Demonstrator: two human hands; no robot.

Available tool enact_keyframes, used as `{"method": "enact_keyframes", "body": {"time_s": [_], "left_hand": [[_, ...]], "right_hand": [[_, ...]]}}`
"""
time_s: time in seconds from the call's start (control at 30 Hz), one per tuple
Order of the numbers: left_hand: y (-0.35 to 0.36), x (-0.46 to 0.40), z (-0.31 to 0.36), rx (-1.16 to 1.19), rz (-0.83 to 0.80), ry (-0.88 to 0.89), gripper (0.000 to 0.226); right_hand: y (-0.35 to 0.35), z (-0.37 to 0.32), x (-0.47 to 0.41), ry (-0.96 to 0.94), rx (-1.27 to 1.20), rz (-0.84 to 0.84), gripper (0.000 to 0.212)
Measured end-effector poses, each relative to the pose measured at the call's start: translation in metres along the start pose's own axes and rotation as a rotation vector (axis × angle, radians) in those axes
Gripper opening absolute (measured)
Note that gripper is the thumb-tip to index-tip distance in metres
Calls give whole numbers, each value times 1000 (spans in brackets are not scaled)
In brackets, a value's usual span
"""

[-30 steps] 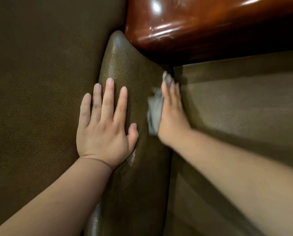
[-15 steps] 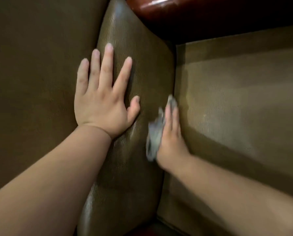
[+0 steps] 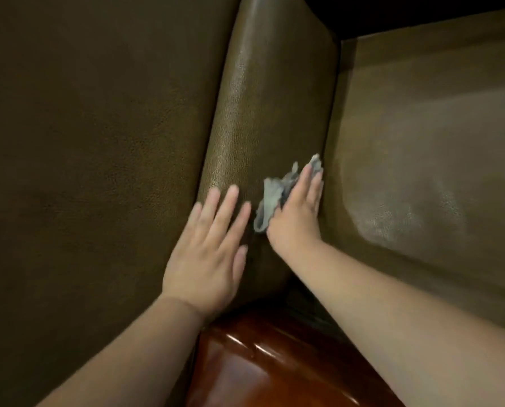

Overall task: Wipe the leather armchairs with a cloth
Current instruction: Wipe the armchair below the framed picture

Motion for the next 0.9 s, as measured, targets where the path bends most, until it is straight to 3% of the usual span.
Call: {"method": "enact_keyframes", "body": {"time_s": [0.07,0.13,0.27,0.4,0.47,0.53,0.7,0.83,0.9], "left_hand": [[27,55,7,20,37,-4,67],[44,71,10,16,136,-67,71],[51,68,10,47,218,-62,79],[50,67,9,25,239,-51,87],[52,66,9,8,262,-46,89],[52,66,10,-4,279,-43,90],[50,64,12,-19,281,-51,93],[52,66,10,-39,288,-62,92],[53,64,10,-39,286,-62,92]], "right_hand": [[-2,-3,-5,18,-40,95,101],[17,9,28,-142,7,142,103],[47,49,74,-340,183,-79,141],[27,50,40,-439,354,-3,132],[35,51,47,-425,309,35,123],[47,58,61,-409,320,-19,128],[23,84,43,-580,775,-205,158],[4,69,8,-545,746,-117,165],[-1,68,3,-494,667,-33,154]]}}
Point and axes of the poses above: each hand's wrist, its own x-axis away from the middle knuckle, its own y-axis out of the palm, z = x × y, the point moved 3 cm from there along -x, towards the middle knuckle, and after that the axes turned 15 degrees about x, right-handed, at the moved point
